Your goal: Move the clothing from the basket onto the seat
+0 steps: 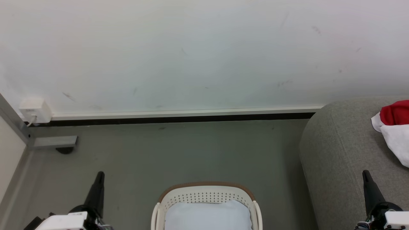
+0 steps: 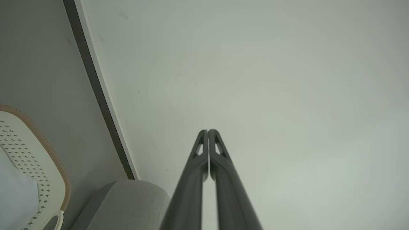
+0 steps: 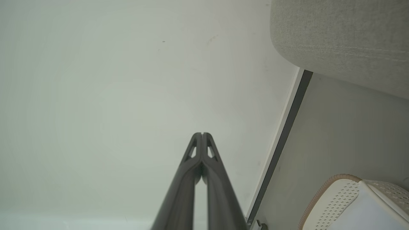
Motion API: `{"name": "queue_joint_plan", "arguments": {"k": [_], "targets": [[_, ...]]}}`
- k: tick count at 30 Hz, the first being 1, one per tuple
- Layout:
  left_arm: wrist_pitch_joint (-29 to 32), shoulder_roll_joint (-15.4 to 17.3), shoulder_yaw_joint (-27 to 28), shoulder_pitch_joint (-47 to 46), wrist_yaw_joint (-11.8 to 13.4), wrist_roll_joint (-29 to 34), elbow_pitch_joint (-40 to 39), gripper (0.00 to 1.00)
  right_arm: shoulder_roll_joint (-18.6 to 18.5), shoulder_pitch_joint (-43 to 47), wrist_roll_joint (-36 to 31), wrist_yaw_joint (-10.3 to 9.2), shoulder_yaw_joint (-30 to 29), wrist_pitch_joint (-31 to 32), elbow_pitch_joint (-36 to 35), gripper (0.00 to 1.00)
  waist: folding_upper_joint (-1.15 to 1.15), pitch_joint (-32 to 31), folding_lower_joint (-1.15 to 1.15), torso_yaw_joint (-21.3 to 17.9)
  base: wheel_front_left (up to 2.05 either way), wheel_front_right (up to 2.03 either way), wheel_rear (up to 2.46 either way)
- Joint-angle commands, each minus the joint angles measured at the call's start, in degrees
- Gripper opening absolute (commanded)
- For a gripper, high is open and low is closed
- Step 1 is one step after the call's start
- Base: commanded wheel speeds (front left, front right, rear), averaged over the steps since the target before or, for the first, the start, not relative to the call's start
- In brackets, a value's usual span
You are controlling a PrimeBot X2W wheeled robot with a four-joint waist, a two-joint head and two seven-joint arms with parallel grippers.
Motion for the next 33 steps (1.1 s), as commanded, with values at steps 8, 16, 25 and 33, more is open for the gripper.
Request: {"name": "queue_joint_plan", "arguments": {"k": [8, 16, 25, 33], "targets": [[0.2, 0.4, 0.1, -0.5, -0.3, -0.8, -0.2, 0.00, -0.4, -0.7, 0.1, -0.12, -0.2, 0.3, -0.3, 0.00, 0.00, 0.0, 0.00, 0.0, 0.00, 0.00, 0.00], [0.2, 0.4, 0.1, -0.5, -0.3, -0.8, -0.2, 0.00, -0.4, -0.7, 0.1, -0.12, -0.2, 0.3, -0.3, 0.00, 0.00, 0.0, 0.00, 0.0, 0.00, 0.00, 0.00], [0.2, 0.4, 0.1, -0.5, -0.3, -0.8, -0.2, 0.00, -0.4, -0.7, 0.1, -0.12, -0.2, 0.2, -0.3, 0.00, 0.00, 0.0, 0.00, 0.0, 0.00, 0.00, 0.00], [0.2, 0.4, 0.1, -0.5, -0.3, -0.8, -0.2, 0.00, -0.4, -0.7, 0.1, -0.12, -0.2, 0.2, -0.3, 0.00, 0.00, 0.0, 0.00, 0.0, 0.00, 0.00, 0.00]]}}
